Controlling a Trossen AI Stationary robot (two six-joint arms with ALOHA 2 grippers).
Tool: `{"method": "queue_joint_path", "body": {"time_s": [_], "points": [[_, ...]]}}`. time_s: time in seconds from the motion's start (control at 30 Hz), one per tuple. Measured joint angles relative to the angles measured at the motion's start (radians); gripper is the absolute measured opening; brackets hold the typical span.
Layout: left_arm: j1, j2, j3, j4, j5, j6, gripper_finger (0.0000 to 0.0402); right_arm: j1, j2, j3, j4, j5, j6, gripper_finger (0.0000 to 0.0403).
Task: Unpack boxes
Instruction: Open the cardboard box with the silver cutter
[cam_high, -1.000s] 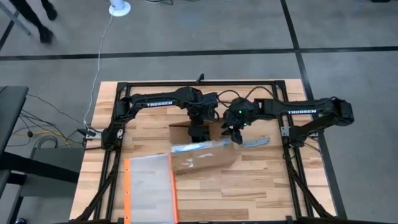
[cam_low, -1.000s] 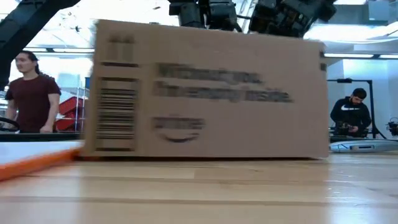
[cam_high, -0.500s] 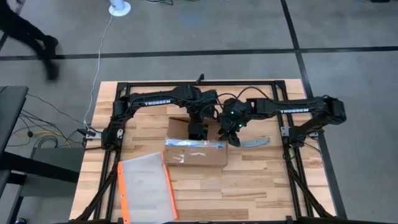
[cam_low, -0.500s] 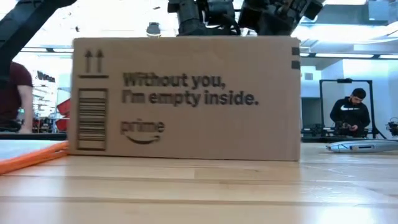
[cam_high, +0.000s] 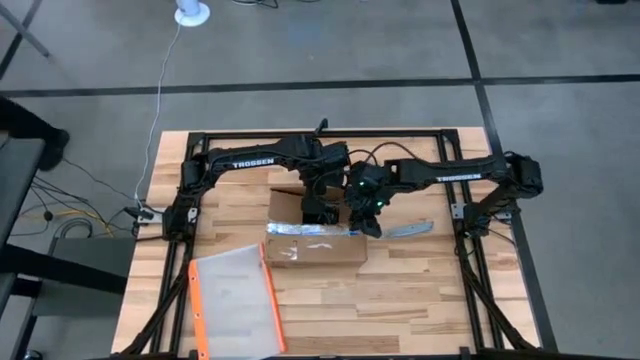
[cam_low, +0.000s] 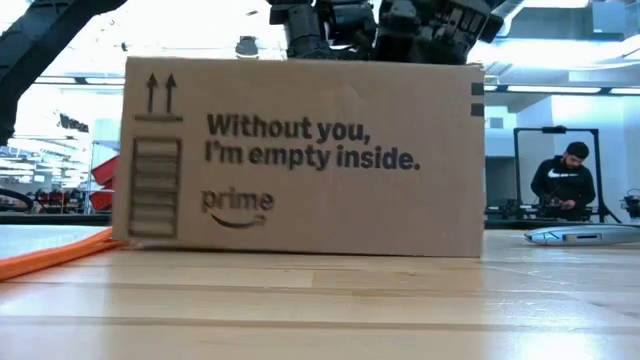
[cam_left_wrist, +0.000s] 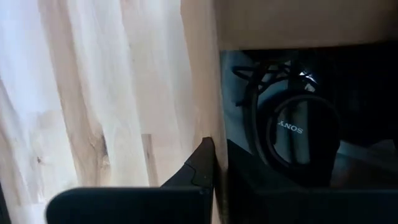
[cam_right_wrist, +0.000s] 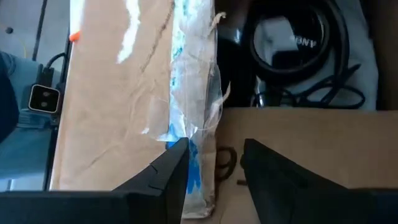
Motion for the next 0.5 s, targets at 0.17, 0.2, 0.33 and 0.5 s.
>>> {"method": "queue_joint_path", "body": {"time_s": [0.17, 0.2, 0.33, 0.5], "points": [[0.004, 0.000, 0.000, -0.015, 0.007, 0.032, 0.0003, 0.051, 0.016, 0.000, 0.000, -0.101, 0.027, 0.0136], [0.005, 0.000, 0.000, -0.014, 0.009, 0.039, 0.0003, 0.057, 0.015, 0.000, 0.001, -0.115, 0.020, 0.0134], [0.006, 0.000, 0.000, -0.008, 0.007, 0.049, 0.0003, 0.065, 0.011, -0.002, 0.027, -0.162, 0.040, 0.0106], [0.007, 0.000, 0.000, -0.002, 0.002, 0.058, 0.0003, 0.067, 0.013, -0.003, 0.044, -0.183, 0.070, 0.0023]]}}
